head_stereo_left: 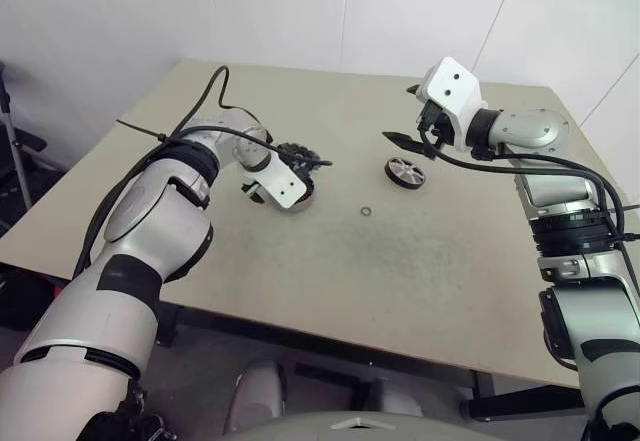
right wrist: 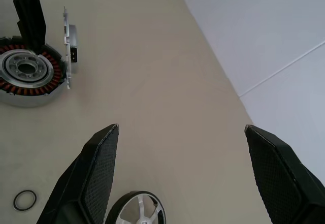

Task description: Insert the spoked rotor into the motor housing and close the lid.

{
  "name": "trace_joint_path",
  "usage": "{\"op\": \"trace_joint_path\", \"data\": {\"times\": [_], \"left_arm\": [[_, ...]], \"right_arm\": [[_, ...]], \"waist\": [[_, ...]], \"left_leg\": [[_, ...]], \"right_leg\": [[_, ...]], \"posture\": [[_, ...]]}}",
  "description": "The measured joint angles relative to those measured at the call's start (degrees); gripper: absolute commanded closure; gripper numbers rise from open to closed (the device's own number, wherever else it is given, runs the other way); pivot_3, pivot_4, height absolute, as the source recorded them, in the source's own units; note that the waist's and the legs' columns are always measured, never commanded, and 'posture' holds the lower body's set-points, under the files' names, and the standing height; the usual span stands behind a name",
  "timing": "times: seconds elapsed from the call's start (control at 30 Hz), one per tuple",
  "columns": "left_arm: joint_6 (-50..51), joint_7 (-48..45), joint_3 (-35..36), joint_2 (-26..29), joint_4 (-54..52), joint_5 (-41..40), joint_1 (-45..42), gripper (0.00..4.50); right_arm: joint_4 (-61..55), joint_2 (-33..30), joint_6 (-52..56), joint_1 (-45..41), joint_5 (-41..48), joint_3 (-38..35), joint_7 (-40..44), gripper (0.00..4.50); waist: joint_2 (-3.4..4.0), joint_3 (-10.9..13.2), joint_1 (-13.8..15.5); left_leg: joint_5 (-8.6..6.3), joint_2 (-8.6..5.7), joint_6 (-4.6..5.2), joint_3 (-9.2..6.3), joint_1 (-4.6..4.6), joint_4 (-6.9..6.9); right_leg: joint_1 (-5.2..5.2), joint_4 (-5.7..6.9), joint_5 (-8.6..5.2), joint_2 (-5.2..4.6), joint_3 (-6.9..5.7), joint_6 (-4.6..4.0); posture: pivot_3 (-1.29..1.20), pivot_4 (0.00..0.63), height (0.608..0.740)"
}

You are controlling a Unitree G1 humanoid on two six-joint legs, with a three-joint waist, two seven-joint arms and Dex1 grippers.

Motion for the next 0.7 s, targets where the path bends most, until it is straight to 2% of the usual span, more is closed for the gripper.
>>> {"op": "trace_joint_path", "data": {"times": [0.7], "left_arm": [[0.3,0.3,-3.9,-2.2,1.0,2.3,0.7,0.14]], "right_arm": [[-2.1,0.0,0.5,1.1,0.0,0.0,-1.2,0.02]], "waist": [[-0.02,0.0,0.0]], "left_leg": [[0.05,0.03,-0.06,-0.01,0.02,0.05]], "right_leg": [[0.01,0.01,0.06,0.01,-0.01,0.11]], "posture": [[0.0,0.0,0.74]]}}
